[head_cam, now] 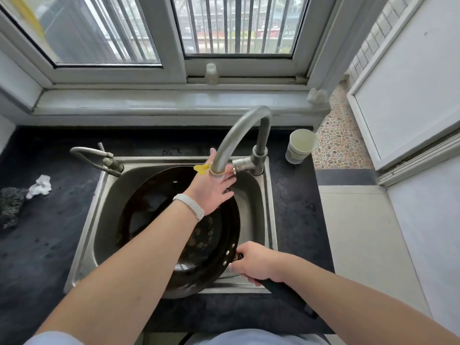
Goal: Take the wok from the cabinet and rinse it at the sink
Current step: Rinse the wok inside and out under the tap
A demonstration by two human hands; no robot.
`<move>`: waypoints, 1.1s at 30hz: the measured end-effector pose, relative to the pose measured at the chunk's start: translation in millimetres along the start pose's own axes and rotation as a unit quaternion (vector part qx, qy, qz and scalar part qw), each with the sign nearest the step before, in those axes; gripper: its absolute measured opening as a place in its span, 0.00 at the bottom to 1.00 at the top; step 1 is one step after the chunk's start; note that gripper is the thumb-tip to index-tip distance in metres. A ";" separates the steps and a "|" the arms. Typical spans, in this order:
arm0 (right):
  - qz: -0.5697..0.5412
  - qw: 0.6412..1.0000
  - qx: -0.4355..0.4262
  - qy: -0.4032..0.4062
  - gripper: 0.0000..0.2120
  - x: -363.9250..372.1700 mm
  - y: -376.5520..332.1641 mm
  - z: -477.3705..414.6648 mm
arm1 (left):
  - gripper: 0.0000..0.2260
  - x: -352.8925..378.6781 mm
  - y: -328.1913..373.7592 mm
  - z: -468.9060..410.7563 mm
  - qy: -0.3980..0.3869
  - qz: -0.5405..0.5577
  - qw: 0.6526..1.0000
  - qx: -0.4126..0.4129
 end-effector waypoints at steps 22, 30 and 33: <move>0.006 1.000 -0.004 0.031 0.06 -4.8 1.6 10.8 | 0.13 -108.7 -24.8 61.8 0.255 -0.293 0.917 0.091; 0.016 0.997 -0.009 0.079 0.05 -1.8 -12.5 15.3 | 0.15 -195.3 -29.5 131.5 0.371 -0.429 0.801 0.189; 0.029 0.995 -0.011 0.096 0.06 -3.0 -20.3 20.4 | 0.22 -215.2 -26.3 135.0 0.379 -0.417 0.811 0.156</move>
Point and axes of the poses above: each hand's wrist, its own z-axis away from the middle knuckle, its own x-axis out of the palm, y = z × x, the point moved 4 cm from there along -z, towards the middle knuckle, and after that the axes turned 2 degrees about -x, right-handed, at the moved point
